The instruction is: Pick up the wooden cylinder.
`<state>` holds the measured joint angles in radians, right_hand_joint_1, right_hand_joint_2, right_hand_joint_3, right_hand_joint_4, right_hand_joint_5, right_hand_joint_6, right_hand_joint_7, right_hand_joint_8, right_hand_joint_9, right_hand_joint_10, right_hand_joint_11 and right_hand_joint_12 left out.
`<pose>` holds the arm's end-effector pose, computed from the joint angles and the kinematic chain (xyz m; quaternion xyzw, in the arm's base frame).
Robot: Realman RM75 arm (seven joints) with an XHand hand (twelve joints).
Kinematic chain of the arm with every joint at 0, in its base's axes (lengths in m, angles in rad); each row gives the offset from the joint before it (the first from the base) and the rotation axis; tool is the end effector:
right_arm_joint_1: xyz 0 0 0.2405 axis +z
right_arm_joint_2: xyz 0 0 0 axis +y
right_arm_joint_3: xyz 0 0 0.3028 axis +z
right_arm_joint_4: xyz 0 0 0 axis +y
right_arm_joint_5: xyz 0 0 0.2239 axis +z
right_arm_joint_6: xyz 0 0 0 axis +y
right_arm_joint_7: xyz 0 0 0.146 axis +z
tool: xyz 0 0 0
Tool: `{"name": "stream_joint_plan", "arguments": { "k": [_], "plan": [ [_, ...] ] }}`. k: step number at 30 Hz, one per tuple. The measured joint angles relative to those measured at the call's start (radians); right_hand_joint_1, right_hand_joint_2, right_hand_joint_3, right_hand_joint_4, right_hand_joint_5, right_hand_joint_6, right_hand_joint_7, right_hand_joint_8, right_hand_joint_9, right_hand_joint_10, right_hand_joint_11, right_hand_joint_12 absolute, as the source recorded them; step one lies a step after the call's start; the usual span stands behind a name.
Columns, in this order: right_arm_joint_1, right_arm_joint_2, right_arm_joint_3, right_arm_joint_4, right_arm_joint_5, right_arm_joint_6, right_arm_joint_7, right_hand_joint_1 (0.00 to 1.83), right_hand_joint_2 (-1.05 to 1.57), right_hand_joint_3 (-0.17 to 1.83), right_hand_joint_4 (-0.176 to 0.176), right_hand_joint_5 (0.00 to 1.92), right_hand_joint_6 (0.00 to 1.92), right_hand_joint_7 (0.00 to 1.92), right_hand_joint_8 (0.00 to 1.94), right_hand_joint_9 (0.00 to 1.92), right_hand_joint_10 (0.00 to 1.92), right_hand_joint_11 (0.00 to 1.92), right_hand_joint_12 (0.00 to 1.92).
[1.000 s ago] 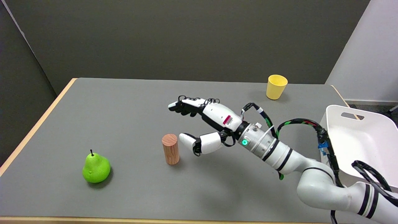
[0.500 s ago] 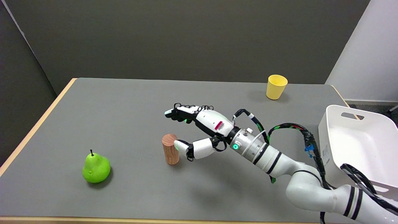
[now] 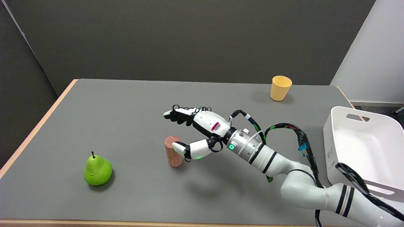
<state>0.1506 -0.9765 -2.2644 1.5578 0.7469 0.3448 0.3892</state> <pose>-0.2910 -0.3472 0.2221 0.8340 -0.2178 0.1766 0.4752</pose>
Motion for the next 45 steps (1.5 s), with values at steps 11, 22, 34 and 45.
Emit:
{"name": "stream_joint_plan", "arguments": {
  "k": [11,22,34,45],
  "plan": [
    [0.032,-0.039,-0.031,-0.084,-0.004,-0.004,0.023,0.58,0.66,0.9,0.051,0.25,0.46,0.4,0.4,0.33,0.85,0.29,1.46],
    [0.048,-0.068,-0.055,-0.137,-0.008,-0.007,0.039,0.58,0.65,0.9,0.045,0.24,0.44,0.38,0.39,0.32,0.83,0.28,1.46],
    [0.052,-0.089,-0.069,-0.165,-0.009,-0.007,0.047,0.61,0.66,0.89,0.033,0.28,0.51,0.43,0.44,0.34,0.87,0.28,1.45],
    [0.055,-0.097,-0.074,-0.175,-0.01,-0.007,0.049,0.66,0.67,0.89,0.015,0.33,0.6,0.5,0.55,0.4,0.93,0.29,1.46]
  ]
}}
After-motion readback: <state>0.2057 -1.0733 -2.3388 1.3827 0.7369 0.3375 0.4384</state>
